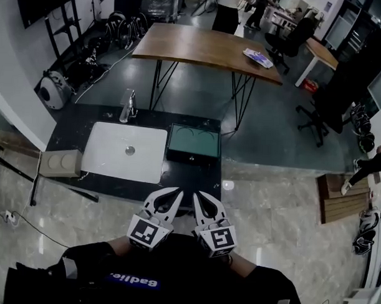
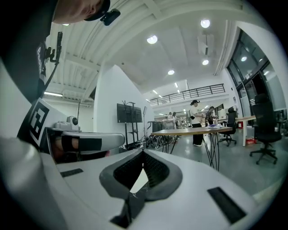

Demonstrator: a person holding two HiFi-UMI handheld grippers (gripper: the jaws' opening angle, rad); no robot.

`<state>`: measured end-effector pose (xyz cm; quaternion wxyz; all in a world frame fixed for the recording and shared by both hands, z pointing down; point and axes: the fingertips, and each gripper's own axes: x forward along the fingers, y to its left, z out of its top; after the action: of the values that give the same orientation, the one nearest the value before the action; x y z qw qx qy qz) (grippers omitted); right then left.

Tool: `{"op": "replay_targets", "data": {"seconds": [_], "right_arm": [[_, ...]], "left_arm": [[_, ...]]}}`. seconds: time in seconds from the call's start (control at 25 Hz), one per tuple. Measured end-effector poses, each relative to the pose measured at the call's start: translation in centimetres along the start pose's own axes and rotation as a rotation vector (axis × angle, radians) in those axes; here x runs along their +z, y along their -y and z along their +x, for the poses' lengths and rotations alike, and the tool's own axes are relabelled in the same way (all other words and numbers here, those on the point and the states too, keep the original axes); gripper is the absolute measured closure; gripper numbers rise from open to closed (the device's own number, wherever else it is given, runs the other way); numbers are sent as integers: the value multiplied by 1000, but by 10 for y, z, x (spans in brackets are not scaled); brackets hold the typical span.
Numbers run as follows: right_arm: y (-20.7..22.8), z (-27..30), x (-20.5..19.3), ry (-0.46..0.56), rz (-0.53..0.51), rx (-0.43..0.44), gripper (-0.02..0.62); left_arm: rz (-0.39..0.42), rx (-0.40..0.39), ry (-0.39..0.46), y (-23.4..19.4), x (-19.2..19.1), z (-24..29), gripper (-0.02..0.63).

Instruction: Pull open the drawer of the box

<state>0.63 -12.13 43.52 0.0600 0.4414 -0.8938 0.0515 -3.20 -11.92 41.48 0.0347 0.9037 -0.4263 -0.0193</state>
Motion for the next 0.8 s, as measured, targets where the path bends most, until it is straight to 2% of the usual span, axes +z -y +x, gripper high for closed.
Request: {"op": "replay_targets", "data": {"seconds": [0.24,0.48,0.64,0.8], "right_arm": [[-15,49,-9,-52,16,-41,597],[14,59,-18,-80,59,-123,597],[30,67,-22,-87,90,-112,595],[59,76,-35,-105,179,-108,595]], "left_arm": [[-44,-41,-26,-55,-15,6,604],[-53,-58,-34,-70,-16,22,604],[-29,-33,-60,-76,-22,38,604],[24,-3,-118,-85,-35,55,604]]}}
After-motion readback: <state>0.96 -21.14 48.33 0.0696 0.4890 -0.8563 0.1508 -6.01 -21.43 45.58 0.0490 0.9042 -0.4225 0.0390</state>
